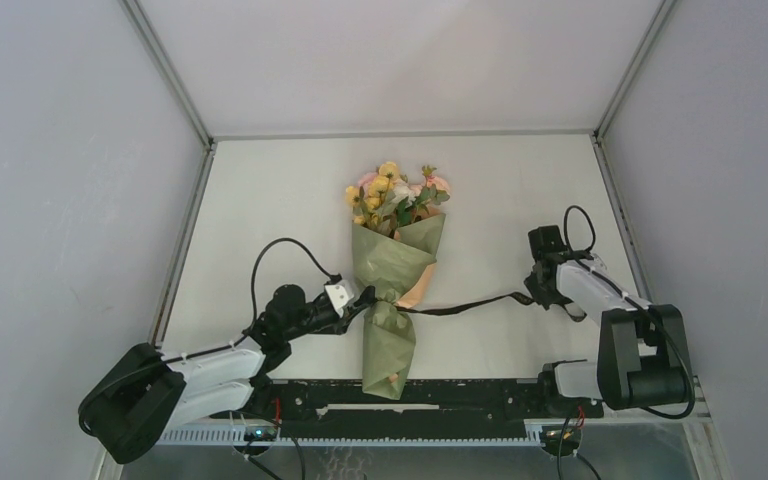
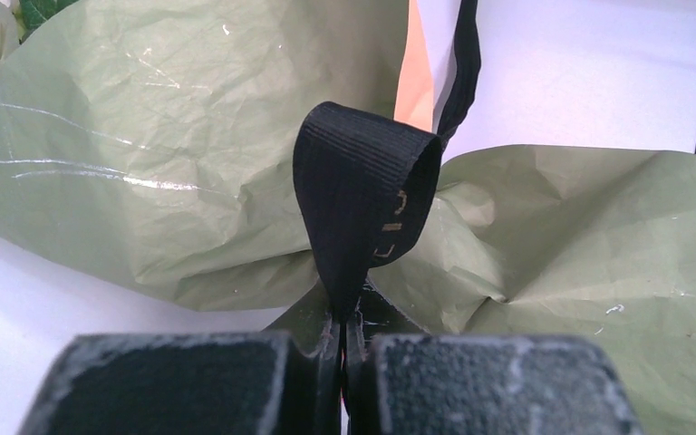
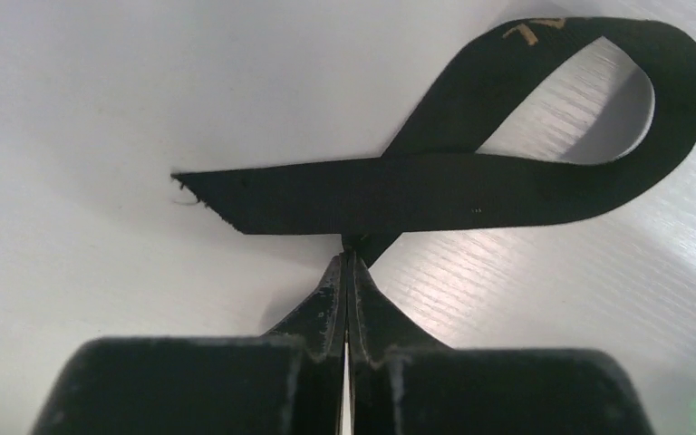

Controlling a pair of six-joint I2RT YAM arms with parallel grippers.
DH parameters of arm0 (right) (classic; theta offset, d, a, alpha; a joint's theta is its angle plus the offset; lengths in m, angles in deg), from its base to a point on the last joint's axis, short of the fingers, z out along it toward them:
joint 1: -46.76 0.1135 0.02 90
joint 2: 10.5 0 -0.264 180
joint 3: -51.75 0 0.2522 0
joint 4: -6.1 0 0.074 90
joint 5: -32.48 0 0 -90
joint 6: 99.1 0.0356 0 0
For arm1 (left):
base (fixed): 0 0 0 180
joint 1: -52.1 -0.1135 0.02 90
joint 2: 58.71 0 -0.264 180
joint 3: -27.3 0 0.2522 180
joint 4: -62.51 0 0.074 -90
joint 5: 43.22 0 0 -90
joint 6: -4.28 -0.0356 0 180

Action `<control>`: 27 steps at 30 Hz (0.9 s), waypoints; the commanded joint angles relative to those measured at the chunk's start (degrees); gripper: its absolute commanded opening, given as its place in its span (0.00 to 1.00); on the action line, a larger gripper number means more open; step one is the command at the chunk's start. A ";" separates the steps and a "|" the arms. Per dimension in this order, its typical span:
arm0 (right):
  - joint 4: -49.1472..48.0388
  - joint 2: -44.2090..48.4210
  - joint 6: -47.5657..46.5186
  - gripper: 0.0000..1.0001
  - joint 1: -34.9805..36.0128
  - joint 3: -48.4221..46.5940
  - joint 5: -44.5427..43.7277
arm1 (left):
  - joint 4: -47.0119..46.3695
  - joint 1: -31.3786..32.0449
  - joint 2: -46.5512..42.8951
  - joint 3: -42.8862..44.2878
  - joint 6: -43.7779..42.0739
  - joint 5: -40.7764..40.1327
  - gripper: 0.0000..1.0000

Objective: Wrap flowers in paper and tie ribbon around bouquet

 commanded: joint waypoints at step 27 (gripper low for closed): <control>-29.71 -20.35 -40.81 0.00 54.74 -56.48 10.23 | 2.81 0.75 -3.50 -0.12 -19.27 10.82 0.00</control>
